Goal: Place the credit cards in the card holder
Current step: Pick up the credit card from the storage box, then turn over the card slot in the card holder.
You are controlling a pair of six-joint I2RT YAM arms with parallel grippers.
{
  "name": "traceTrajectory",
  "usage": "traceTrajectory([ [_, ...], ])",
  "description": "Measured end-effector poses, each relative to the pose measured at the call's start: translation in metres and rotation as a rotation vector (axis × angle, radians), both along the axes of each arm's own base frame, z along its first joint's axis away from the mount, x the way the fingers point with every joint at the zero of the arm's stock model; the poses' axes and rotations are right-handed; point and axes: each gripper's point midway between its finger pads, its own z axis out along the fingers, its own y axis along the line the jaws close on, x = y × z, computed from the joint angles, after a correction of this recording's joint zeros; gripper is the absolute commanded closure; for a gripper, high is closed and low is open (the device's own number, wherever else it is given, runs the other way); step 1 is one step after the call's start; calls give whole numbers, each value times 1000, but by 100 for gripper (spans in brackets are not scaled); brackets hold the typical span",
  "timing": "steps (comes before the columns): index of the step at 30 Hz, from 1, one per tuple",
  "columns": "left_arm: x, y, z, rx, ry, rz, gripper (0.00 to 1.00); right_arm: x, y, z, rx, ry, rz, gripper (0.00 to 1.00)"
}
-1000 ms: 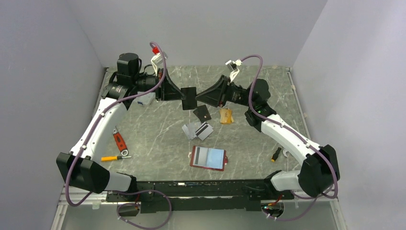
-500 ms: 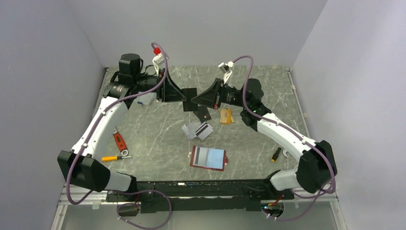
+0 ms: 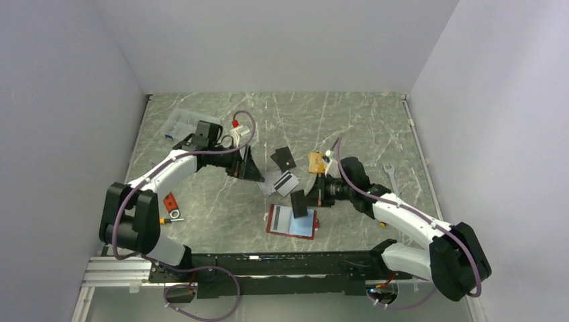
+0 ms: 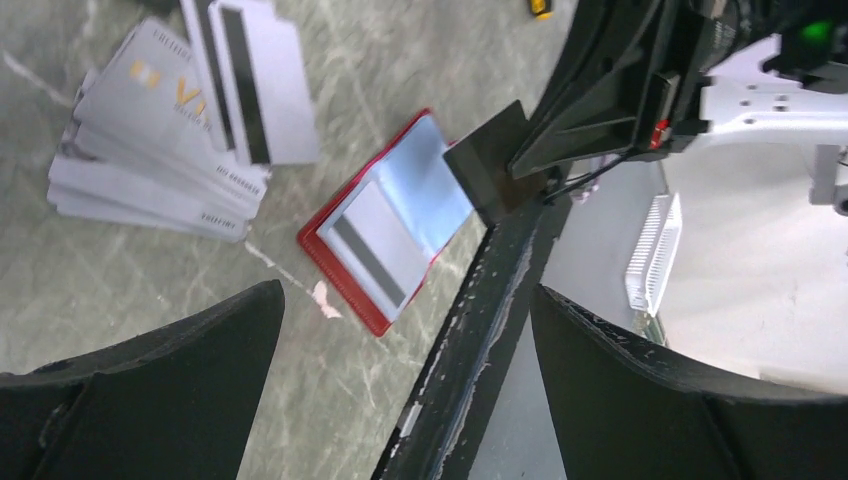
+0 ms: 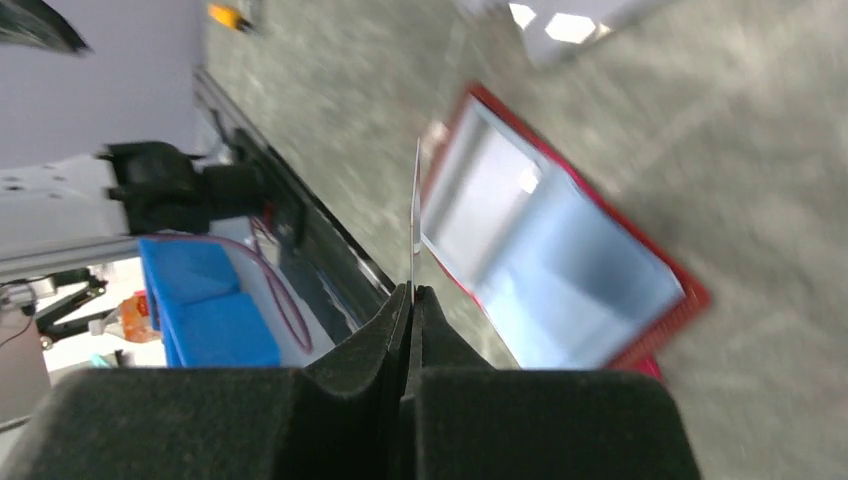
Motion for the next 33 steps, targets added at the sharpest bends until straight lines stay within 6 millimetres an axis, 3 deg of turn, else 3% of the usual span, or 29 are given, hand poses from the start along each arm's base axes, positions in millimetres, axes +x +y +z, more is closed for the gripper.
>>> traceTrajectory([
  [2, -3, 1, -19, 50, 29, 14, 1, -19, -13, -26, -62, 82, -14, 100],
  [4, -1, -1, -28, 83, 19, 18, 3, -34, -23, -38, -93, 127, -22, 100],
  [9, -2, -11, -40, 121, -16, -16, 34, -55, -37, -49, -124, 185, -38, 100],
  [10, -4, -14, -43, 127, -14, -28, 37, -58, -38, -50, -130, 195, -43, 100],
  [15, -16, -30, -65, 164, 33, -93, 32, -68, -46, -56, -161, 243, -59, 100],
  [19, -25, -37, -76, 199, 63, -106, 63, -74, -53, -63, -198, 272, -73, 100],
  [21, -28, -39, -78, 205, 69, -106, 65, -76, -55, -64, -209, 282, -78, 100],
  [25, -33, -43, -80, 209, 76, -115, 59, -79, -60, -68, -233, 292, -89, 100],
  [29, -37, -44, -84, 209, 81, -117, 62, -82, -65, -72, -252, 304, -91, 100],
  [33, -41, -41, -92, 225, 108, -106, 57, -85, -69, -76, -268, 318, -94, 100],
])
